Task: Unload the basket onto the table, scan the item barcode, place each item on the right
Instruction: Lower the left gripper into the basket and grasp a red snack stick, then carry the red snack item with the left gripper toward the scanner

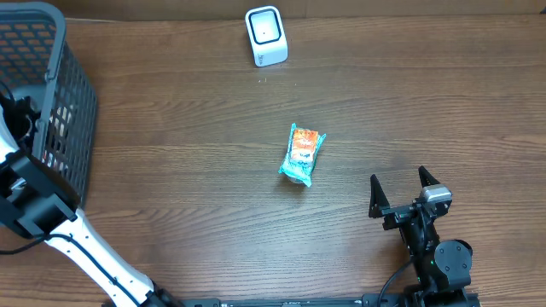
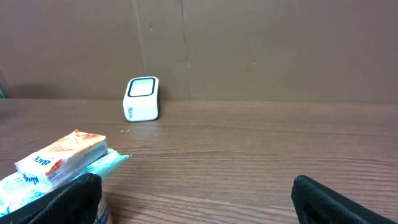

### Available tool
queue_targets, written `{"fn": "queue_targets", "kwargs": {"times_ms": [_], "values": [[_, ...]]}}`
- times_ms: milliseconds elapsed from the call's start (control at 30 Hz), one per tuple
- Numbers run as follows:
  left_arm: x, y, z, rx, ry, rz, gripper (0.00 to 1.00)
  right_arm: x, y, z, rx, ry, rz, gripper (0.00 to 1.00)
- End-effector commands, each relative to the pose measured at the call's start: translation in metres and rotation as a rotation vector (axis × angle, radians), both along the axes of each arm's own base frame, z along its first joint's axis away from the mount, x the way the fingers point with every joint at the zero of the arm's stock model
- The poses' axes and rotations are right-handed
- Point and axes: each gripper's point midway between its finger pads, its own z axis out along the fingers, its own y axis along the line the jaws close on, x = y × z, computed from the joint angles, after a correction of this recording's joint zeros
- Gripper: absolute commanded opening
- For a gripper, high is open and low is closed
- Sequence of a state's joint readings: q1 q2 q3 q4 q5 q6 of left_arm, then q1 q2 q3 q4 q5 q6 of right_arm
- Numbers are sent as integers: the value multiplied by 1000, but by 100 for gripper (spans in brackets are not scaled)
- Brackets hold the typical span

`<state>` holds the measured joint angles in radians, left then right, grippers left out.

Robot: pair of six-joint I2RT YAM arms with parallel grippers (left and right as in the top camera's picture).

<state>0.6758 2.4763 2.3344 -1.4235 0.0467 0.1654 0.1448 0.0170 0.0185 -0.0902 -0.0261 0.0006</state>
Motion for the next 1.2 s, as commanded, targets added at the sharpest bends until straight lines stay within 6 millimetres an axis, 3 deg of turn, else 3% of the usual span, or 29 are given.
{"fn": "queue_targets", "kwargs": {"times_ms": [0,300,567,800,933,1033,1167], "values": [[27,2,44,8,-139,49,4,1,0,-3,7,5,-1,100],[31,11,168,179,-361,165,4,1,0,-3,7,5,-1,100],[14,-22,285,277,-617,222,4,1,0,-3,7,5,-1,100],[-4,-94,368,294,-814,146,4,1,0,-3,7,5,-1,100],[-11,-150,404,272,-914,54,4,1,0,-3,7,5,-1,100],[-10,-198,419,235,-966,-55,4,1,0,-3,7,5,-1,100],[-1,-257,419,162,-980,-197,4,1,0,-3,7,5,-1,100]]}}
